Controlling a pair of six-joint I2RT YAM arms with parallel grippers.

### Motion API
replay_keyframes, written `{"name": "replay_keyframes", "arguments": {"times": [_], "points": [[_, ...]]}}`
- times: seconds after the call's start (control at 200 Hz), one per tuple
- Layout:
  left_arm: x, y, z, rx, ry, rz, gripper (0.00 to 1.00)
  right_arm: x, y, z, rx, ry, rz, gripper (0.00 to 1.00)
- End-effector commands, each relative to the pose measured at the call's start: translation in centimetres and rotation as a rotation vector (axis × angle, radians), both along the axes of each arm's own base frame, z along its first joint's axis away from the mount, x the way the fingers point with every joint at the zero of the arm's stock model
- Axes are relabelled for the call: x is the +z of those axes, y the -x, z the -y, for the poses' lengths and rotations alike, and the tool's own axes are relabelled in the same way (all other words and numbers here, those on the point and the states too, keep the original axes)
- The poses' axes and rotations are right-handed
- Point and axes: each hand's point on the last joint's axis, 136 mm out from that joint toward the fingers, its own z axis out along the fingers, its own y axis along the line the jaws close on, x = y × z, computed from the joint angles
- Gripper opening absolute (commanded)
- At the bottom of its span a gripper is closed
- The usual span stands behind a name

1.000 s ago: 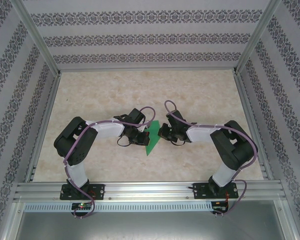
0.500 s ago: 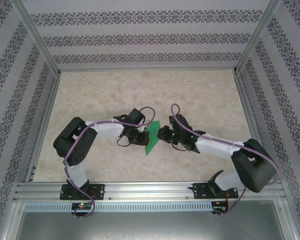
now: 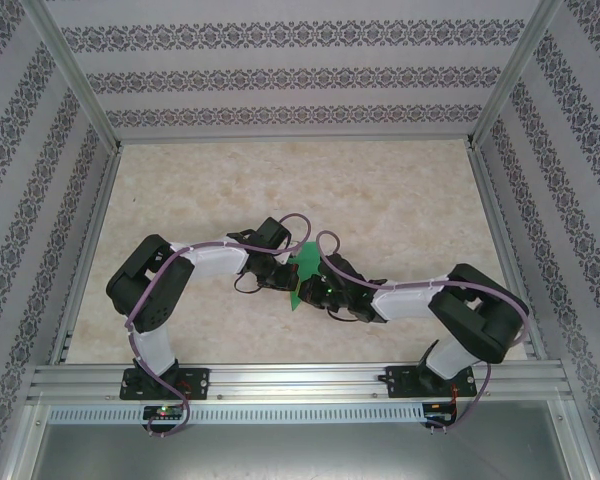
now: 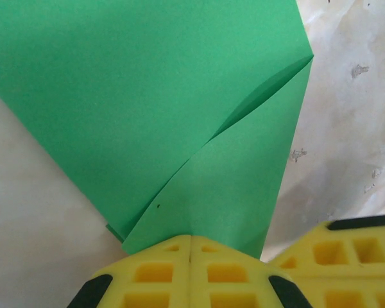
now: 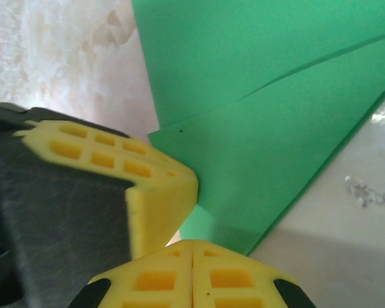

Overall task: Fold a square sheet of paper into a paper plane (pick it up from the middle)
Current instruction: Third fold the triangle at the center of the table.

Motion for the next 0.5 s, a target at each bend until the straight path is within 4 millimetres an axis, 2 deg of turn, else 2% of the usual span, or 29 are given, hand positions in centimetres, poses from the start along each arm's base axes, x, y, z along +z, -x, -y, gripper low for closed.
{"name": "replay_keyframes", "arguments": {"times": [0.0,0.085,0.14,0.195,0.36,0.495], "points": [[-3.2,1.1,-3.3,0.027,-0.167,-0.035,0.0,-0.5,-0.5,-0.8,-0.009,-0.001,0.004,0.06],[-3.2,1.1,-3.2,0.026,-0.164,-0.034,0.0,-2.4,0.2,0.4,-0.035,0.062,-0.048,0.06],[-3.2,1.1,-3.3,0.026,-0.168,-0.032,0.0,-2.7,0.5,0.7,-0.029,0.083,-0.06,0.06],[-3.3,1.1,-3.3,0.024,-0.172,-0.032,0.0,-2.1,0.6,0.3,-0.013,0.074,-0.049,0.06],[-3.3,1.1,-3.4,0.028,-0.175,-0.032,0.0,1.4,0.8,-0.7,0.01,0.021,0.032,0.07],[-3.2,1.1,-3.3,0.03,-0.17,-0.032,0.0,1.8,1.6,-1.6,0.017,-0.051,0.042,0.07]]}}
